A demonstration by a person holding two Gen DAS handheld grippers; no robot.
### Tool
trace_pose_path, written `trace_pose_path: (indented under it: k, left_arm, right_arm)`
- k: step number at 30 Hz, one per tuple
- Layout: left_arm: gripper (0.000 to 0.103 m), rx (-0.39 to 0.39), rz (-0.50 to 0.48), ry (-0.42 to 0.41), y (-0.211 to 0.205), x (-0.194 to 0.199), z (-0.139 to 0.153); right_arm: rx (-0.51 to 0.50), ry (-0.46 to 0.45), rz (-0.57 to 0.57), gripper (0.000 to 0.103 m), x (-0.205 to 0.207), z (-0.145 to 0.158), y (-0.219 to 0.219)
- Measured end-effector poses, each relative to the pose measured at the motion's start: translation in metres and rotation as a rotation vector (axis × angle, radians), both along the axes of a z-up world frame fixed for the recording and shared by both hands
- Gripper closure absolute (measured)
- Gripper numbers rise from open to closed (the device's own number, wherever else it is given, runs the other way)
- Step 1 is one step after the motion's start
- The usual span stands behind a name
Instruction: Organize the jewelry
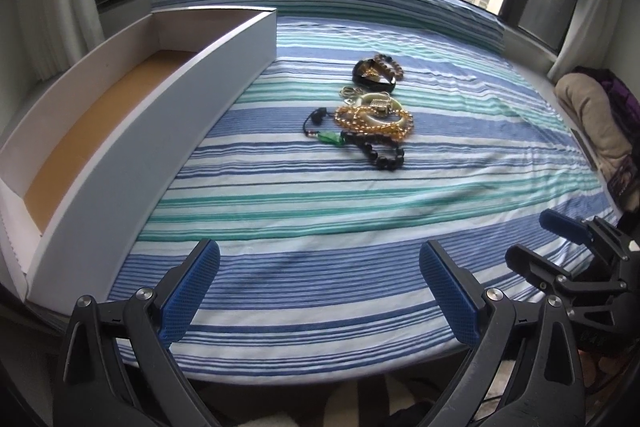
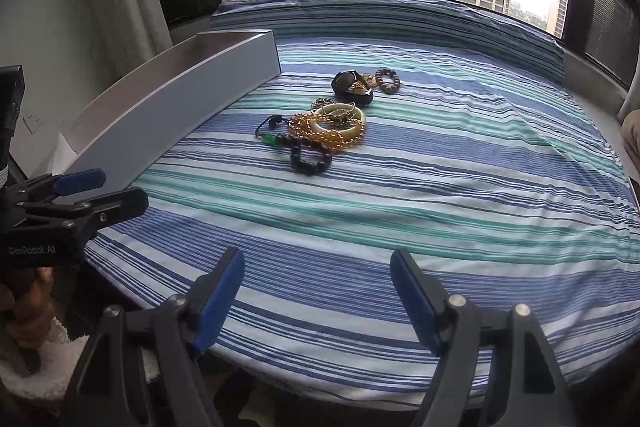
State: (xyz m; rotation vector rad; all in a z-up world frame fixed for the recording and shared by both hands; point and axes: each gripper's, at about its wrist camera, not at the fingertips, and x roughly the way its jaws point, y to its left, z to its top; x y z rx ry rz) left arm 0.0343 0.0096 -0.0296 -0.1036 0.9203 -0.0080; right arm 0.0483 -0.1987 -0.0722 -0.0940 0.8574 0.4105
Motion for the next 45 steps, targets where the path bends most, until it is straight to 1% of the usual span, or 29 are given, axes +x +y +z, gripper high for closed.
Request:
trace_pose_path:
  k: [21, 45]
  left_arm:
    - [0.003, 0.0, 0.024, 0.055, 0.005, 0.005, -0.013]
    - [0.003, -0.006, 0.043, 0.083, 0.01, 0.006, -0.02]
  right_arm:
    - [-0.01, 0.008, 0.007, 0.026, 0.0, -0.003, 0.005]
    - [-0.012, 0.023, 0.009, 0.026, 0.0, -0.005, 0.008]
